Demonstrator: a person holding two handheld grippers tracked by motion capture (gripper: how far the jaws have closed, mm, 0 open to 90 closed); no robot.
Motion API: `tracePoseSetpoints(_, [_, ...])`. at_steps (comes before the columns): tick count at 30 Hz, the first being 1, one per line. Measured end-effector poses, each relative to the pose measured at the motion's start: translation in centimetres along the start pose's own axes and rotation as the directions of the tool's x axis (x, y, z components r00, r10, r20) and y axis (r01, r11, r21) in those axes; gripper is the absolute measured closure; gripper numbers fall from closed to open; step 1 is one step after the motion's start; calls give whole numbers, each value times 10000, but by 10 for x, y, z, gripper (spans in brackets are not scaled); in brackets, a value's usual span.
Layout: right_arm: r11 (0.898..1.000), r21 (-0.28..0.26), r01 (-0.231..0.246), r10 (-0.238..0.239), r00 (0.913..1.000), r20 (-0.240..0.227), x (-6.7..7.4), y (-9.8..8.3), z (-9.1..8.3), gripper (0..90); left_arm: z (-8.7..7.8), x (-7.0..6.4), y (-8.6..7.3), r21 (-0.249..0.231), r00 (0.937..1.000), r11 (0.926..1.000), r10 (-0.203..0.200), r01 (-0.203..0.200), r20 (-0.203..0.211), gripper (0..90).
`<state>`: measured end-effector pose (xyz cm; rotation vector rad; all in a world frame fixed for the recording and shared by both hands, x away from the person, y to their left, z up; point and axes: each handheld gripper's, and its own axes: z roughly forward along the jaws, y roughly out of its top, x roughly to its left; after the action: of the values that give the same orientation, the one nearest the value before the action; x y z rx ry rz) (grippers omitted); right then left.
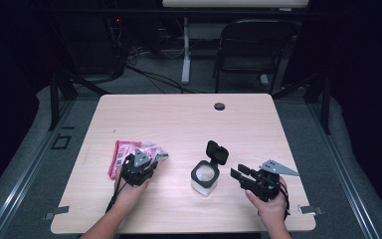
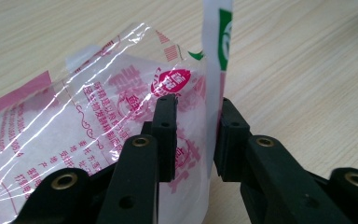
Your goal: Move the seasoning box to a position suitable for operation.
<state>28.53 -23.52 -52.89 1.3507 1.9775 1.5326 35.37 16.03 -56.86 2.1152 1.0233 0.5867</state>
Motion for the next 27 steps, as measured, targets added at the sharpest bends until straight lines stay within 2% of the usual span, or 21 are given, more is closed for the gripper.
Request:
tracePoseSetpoints(5, [10000, 6, 14, -14, 10000, -7, 0, 0, 0, 592, 4, 0, 0, 177, 9999, 9998, 73, -70, -145, 724])
tracePoseSetpoints(8, [10000, -7, -6, 6, 10000, -12, 0, 0, -1, 592, 5, 1, -1, 152, 9998, 9999, 40, -37, -210, 753])
tracePoseSetpoints(18, [10000, -28, -10, 10, 10000, -28, 0, -1, 0, 592, 5, 3, -2, 216, 9999, 9997, 121, -121, 5, 893])
tracePoseSetpoints(23, [10000, -8, 6, -6, 10000, -39, 0, -1, 0, 592, 5, 6, -2, 119, 9998, 9999, -113, 111, 192, 900])
tracePoseSetpoints(27, [10000, 13, 2, -2, 10000, -33, 0, -1, 0, 593, 5, 6, -2, 133, 9997, 9999, -82, 79, 216, 900])
